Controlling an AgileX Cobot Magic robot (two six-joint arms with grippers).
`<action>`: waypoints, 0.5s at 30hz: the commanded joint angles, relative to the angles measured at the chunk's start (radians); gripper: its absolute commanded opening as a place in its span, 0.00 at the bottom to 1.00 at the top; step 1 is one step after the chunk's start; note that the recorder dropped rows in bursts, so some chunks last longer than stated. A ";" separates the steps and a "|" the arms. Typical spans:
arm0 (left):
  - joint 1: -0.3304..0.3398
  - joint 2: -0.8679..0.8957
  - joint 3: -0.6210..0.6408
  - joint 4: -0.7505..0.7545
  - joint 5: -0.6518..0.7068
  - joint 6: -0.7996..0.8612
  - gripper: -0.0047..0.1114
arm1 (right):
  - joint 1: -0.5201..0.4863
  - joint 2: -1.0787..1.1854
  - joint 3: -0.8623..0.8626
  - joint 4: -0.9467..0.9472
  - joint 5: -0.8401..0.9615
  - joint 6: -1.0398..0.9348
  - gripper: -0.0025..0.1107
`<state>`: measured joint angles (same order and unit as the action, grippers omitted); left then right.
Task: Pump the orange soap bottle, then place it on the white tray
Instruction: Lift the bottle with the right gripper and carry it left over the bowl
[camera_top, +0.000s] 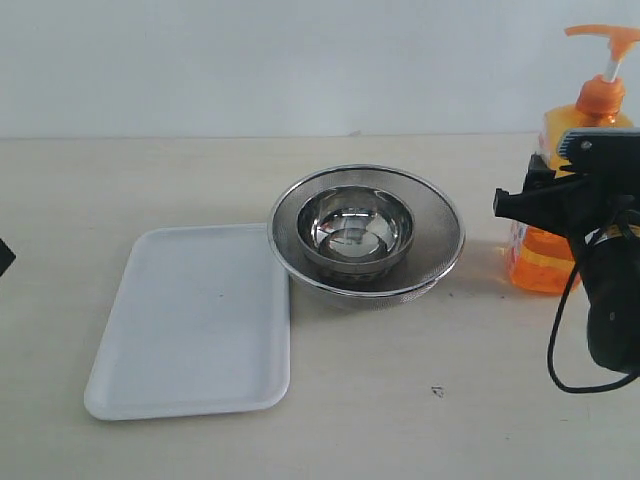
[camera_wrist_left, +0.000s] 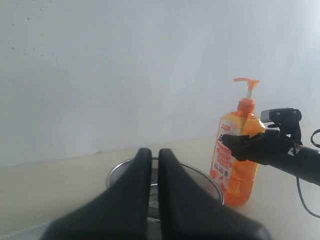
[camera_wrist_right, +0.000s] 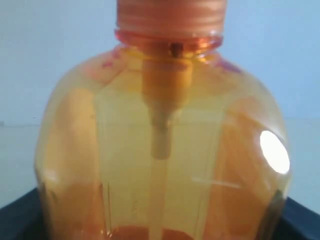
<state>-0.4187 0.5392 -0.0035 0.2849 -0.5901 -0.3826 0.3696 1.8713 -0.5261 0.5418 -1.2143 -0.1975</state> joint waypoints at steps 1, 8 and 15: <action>0.001 -0.007 0.003 -0.016 -0.010 0.004 0.08 | 0.001 -0.042 0.003 -0.005 0.022 -0.016 0.02; 0.001 -0.007 0.003 -0.043 -0.005 0.020 0.08 | 0.001 -0.265 0.003 -0.010 0.118 -0.146 0.02; 0.001 -0.007 0.003 -0.109 0.007 0.072 0.08 | 0.001 -0.504 0.003 -0.014 0.241 -0.165 0.02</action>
<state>-0.4187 0.5392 -0.0035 0.2230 -0.5828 -0.3472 0.3696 1.4552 -0.5175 0.5441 -0.9575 -0.3559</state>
